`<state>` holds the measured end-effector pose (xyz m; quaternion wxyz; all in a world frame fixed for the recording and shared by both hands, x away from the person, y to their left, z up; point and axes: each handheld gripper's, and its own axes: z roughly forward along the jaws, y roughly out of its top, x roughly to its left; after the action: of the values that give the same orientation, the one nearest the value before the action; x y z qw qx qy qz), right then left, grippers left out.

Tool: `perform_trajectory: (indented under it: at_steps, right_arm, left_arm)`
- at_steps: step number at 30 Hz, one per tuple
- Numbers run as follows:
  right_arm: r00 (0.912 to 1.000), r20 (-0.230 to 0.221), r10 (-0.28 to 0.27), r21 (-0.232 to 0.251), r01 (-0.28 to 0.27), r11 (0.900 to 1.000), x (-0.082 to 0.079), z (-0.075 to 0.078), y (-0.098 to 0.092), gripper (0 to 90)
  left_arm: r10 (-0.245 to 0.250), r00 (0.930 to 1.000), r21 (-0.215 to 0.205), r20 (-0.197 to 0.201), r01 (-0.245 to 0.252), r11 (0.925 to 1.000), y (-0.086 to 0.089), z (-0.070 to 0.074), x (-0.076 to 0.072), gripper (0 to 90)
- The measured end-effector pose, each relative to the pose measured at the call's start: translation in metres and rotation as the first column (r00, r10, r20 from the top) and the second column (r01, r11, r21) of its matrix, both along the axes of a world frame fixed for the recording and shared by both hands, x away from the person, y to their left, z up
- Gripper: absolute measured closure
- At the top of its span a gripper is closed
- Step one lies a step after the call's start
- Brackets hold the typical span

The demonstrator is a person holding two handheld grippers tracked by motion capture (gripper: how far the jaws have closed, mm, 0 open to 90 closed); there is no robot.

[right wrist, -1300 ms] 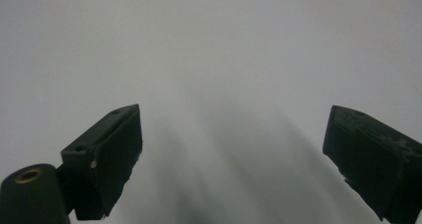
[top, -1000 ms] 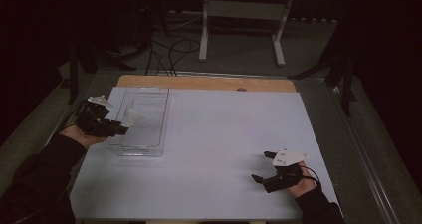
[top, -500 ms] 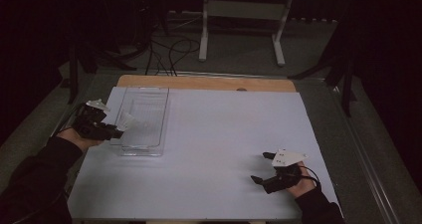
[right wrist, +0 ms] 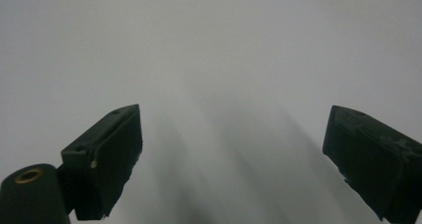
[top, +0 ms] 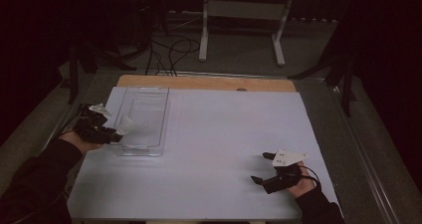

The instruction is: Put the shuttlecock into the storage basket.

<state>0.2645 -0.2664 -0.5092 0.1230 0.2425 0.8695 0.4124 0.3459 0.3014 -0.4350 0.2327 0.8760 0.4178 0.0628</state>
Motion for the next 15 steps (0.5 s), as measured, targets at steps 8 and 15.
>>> perform_trajectory:
  at_steps: [8,15]
  right_arm:
    - [1.0,-0.003,-0.001,0.001,0.001,1.0,0.0,0.0001,-0.0005,8.7]
    - [1.0,-0.007,-0.001,0.004,0.001,1.0,0.0001,-0.0001,-0.0004,8.7]
  left_arm:
    - [0.016,0.9998,0.011,-0.006,-0.016,0.9998,0.0,-0.0034,0.0038,65.9]
    - [0.014,0.9996,0.033,-0.022,-0.014,0.9994,-0.004,-0.003,0.0059,65.6]
